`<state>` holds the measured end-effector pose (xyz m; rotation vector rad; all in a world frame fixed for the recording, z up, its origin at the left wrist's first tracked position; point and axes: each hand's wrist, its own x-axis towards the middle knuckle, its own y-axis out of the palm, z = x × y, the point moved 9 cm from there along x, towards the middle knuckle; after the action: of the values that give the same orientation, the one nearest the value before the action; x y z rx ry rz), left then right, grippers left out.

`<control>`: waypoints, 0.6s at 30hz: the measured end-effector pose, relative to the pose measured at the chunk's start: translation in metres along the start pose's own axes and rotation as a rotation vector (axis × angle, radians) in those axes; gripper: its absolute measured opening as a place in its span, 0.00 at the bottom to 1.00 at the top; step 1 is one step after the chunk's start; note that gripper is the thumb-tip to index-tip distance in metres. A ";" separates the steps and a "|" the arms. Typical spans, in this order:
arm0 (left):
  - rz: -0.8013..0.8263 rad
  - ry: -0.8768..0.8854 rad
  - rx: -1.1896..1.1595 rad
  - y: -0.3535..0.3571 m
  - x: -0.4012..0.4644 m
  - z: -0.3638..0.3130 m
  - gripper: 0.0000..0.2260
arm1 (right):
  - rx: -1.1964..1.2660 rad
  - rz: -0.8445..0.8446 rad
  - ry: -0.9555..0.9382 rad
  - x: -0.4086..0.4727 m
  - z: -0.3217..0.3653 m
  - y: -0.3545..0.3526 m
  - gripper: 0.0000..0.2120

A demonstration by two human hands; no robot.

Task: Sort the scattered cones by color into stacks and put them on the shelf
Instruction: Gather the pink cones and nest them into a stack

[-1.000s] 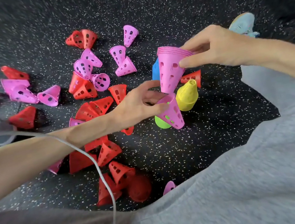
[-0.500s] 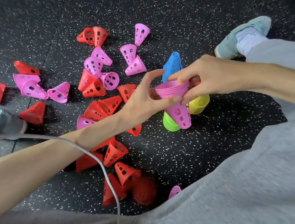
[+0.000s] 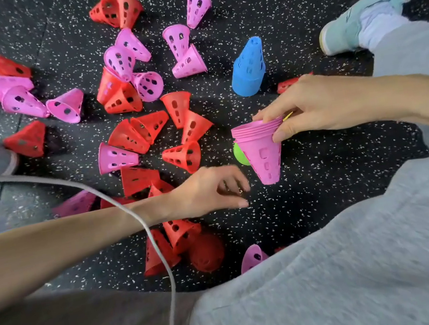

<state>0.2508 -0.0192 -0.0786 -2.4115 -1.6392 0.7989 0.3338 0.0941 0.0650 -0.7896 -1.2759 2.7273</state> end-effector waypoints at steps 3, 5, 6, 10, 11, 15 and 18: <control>0.223 -0.001 0.061 0.044 -0.004 0.018 0.13 | 0.027 0.043 0.018 -0.004 0.001 0.009 0.30; 0.298 0.000 0.035 0.065 -0.005 0.027 0.14 | 0.019 0.065 0.017 -0.004 0.002 0.014 0.31; 0.322 -0.005 0.016 0.073 -0.006 0.031 0.14 | 0.020 0.074 0.022 -0.003 0.001 0.017 0.31; 0.380 0.019 0.034 0.090 -0.004 0.038 0.14 | 0.025 0.094 0.020 0.000 0.000 0.028 0.30; 0.395 0.028 0.062 0.092 -0.003 0.037 0.13 | 0.025 0.092 0.013 0.001 0.000 0.030 0.29; 0.415 0.054 0.246 0.098 0.003 0.032 0.10 | 0.063 0.079 0.032 0.002 0.000 0.028 0.28; 0.406 0.076 0.337 0.101 0.006 0.031 0.07 | 0.068 0.070 0.037 0.002 -0.004 0.027 0.20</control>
<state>0.3212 -0.0606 -0.1452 -2.5089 -0.9054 0.9351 0.3393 0.0793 0.0421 -0.8905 -1.1633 2.7796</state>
